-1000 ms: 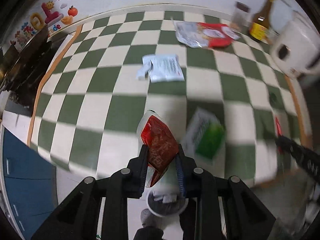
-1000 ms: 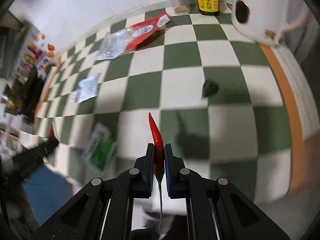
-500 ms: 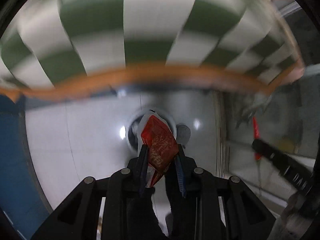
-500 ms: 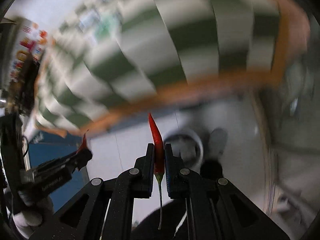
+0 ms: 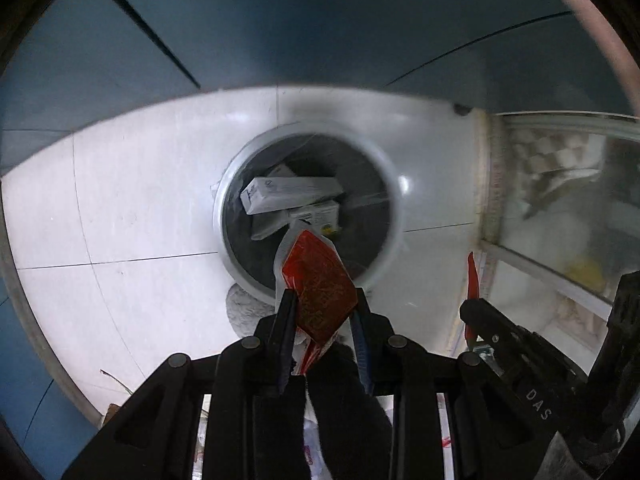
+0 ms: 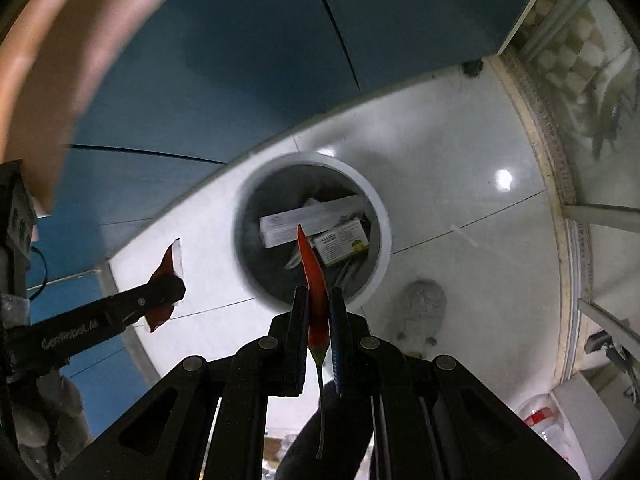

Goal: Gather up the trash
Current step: 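Carry the packet and chili over the bin and open both tools to drop them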

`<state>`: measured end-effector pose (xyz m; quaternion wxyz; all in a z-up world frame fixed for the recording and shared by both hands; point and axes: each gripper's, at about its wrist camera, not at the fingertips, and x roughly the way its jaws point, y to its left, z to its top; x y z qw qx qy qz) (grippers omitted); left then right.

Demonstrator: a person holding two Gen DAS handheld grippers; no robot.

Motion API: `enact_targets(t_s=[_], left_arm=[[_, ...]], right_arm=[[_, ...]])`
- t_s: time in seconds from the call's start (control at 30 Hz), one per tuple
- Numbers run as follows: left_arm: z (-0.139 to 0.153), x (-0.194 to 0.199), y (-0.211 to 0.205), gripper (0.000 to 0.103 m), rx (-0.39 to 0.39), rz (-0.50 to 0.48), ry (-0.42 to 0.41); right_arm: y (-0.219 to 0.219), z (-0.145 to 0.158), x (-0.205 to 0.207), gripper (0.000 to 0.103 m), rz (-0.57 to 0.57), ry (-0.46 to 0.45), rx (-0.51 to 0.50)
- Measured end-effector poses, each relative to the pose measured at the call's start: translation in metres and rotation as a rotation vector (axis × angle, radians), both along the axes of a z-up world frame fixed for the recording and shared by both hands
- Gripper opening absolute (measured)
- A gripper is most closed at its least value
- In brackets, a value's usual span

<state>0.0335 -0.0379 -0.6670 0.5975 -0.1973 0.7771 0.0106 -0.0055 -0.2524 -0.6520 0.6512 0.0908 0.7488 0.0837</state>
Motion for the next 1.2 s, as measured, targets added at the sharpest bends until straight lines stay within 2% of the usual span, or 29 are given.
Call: enact_targets(t_s=[0.1,0.2,0.3,0.4,0.43,0.47,0.5,0.53,0.57,0.63,0.7,0.77,0.8,0.83,1.0,1.2], left_arm=[[-0.030,0.000,-0.002,0.023,0.012,-0.001,0.024],[-0.038,-0.002,0.003,0.026,0.031,0.004,0.036],[-0.041,-0.006,0.012,0.027,0.071,0.023,0.054],[-0.043,-0.012,0.025,0.028,0.070,0.062,0.065],[-0.042,-0.013,0.028,0.032,0.071,0.073,0.061],[-0.039,-0.014,0.031,0.050,0.077,0.076,0.055],[-0.035,-0.015,0.033,0.063,0.082,0.078,0.045],[-0.034,-0.015,0.035,0.087,0.089,0.081,0.041],[-0.032,-0.016,0.037,0.098,0.103,0.085,0.039],[-0.028,-0.017,0.040,0.099,0.113,0.090,0.033],[-0.026,-0.019,0.043,0.099,0.128,0.091,0.028],[-0.020,-0.023,0.045,0.099,0.160,0.090,0.016],[-0.017,-0.023,0.044,0.099,0.175,0.090,0.011],[-0.012,-0.024,0.044,0.099,0.201,0.085,0.002],[0.020,-0.034,0.037,0.099,0.337,0.026,-0.053],[0.063,-0.050,0.030,0.099,0.371,0.022,-0.086]], right_arm=[[0.005,-0.038,0.002,0.010,0.036,0.018,-0.017],[0.010,-0.064,0.003,0.010,0.053,0.045,-0.020],[0.007,-0.081,0.003,0.010,0.052,0.079,-0.022],[0.005,-0.092,0.001,0.011,0.036,0.127,-0.016],[0.006,-0.092,0.002,0.011,0.038,0.130,-0.018],[0.006,-0.092,0.002,0.011,0.043,0.130,-0.016],[0.006,-0.090,0.001,0.011,0.049,0.128,-0.014],[0.006,-0.089,0.002,0.016,0.055,0.125,-0.018],[0.008,-0.088,0.003,0.023,0.065,0.120,-0.026],[0.008,-0.085,0.004,0.059,0.068,0.107,-0.021],[0.009,-0.082,0.006,0.068,0.078,0.094,-0.038],[0.010,-0.078,0.007,0.084,0.083,0.084,-0.064],[0.010,-0.076,0.007,0.098,0.084,0.078,-0.079],[0.010,-0.074,0.007,0.103,0.087,0.069,-0.104],[0.009,-0.057,0.004,0.103,0.100,0.030,-0.173],[0.011,-0.013,-0.008,0.103,0.129,-0.015,-0.197]])
